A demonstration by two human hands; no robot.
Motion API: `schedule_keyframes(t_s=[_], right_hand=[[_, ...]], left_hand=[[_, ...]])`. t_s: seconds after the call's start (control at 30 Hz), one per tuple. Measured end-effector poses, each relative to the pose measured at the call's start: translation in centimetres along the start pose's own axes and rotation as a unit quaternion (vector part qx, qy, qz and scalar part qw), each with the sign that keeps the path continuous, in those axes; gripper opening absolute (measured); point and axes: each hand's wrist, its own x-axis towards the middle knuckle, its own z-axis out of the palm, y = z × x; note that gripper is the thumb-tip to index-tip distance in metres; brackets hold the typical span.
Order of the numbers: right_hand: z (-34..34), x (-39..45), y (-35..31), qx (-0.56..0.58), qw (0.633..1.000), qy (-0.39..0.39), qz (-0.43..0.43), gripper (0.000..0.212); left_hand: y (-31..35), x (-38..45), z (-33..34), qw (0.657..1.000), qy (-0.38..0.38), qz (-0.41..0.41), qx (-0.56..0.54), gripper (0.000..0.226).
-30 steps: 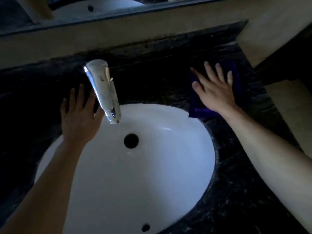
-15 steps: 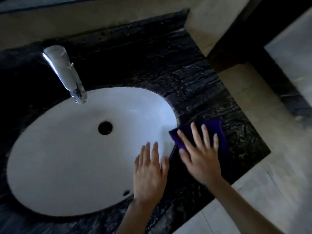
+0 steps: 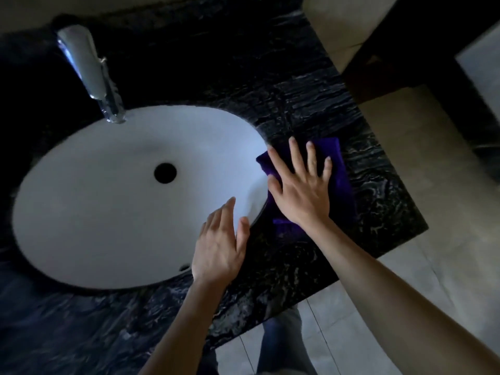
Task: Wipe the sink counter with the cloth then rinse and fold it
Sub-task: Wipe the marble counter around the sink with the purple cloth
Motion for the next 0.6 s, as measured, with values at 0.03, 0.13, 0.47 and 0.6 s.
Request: schedule_keyframes(t_s=[0.03, 0.13, 0.47, 0.6], right_hand=[[0.1, -0.2, 0.0, -0.006, 1.000, -0.001, -0.006, 0.062], [0.1, -2.0, -0.7, -0.001, 1.000, -0.001, -0.029, 0.060], [-0.2, -13.5, -6.4, 0.111, 0.979, -0.062, -0.158, 0.071], [-0.1, -13.1, -1.2, 0.116, 0.967, -0.064, -0.217, 0.056]], left_hand=[[0.1, -0.1, 0.0, 1.000, 0.005, -0.003, -0.008, 0.063], [0.5, -0.2, -0.2, 0.998, 0.040, -0.030, -0.041, 0.066], [1.3, -0.2, 0.4, 0.994, 0.038, -0.093, -0.041, 0.058], [5.0, 0.6, 2.5, 0.986, 0.041, -0.120, 0.110, 0.064]])
